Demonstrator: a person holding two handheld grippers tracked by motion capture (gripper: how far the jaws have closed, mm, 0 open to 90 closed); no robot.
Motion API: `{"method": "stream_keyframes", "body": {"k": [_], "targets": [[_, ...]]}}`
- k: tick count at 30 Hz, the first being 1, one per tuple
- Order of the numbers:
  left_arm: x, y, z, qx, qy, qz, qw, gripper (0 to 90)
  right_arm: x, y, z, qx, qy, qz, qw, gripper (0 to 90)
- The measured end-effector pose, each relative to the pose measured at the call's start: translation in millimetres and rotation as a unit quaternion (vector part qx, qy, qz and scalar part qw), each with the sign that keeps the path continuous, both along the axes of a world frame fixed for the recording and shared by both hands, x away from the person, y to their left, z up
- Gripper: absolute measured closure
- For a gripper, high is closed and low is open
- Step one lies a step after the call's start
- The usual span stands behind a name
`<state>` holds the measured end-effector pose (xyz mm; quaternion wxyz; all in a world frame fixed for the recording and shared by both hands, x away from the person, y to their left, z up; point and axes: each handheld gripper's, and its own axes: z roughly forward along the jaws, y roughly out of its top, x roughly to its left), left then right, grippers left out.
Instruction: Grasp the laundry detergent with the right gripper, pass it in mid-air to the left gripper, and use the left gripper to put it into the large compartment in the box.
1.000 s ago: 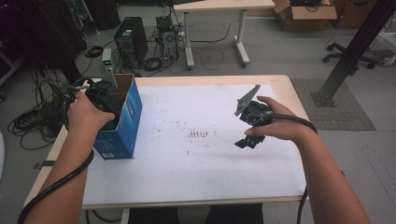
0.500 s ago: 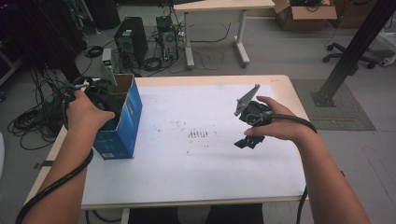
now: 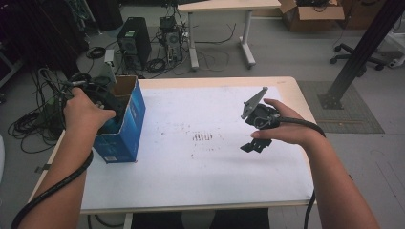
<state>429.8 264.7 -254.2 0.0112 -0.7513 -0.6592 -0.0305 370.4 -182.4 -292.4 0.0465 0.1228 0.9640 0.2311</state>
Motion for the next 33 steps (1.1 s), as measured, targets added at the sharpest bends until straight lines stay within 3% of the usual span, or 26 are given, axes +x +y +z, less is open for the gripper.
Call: {"method": "stream_keyframes", "body": {"k": [19, 26, 33], "targets": [[-12.2, -11.9, 33.4, 0.003, -0.025, -0.045, 0.9987, 13.4, -3.7, 1.8, 3.7, 0.002, -0.003, 0.003, 1.0000, 3.0], [-17.2, -23.3, 45.7, 0.011, -0.029, -0.094, 0.9951, 5.4, -4.8, 1.3, 5.6, 0.003, -0.003, 0.002, 1.0000, 3.0], [-23.1, -41.1, 59.1, 0.024, -0.032, -0.142, 0.9890, 0.2, -5.7, 1.3, 8.8, 0.004, -0.005, 0.002, 1.0000, 3.0]]}}
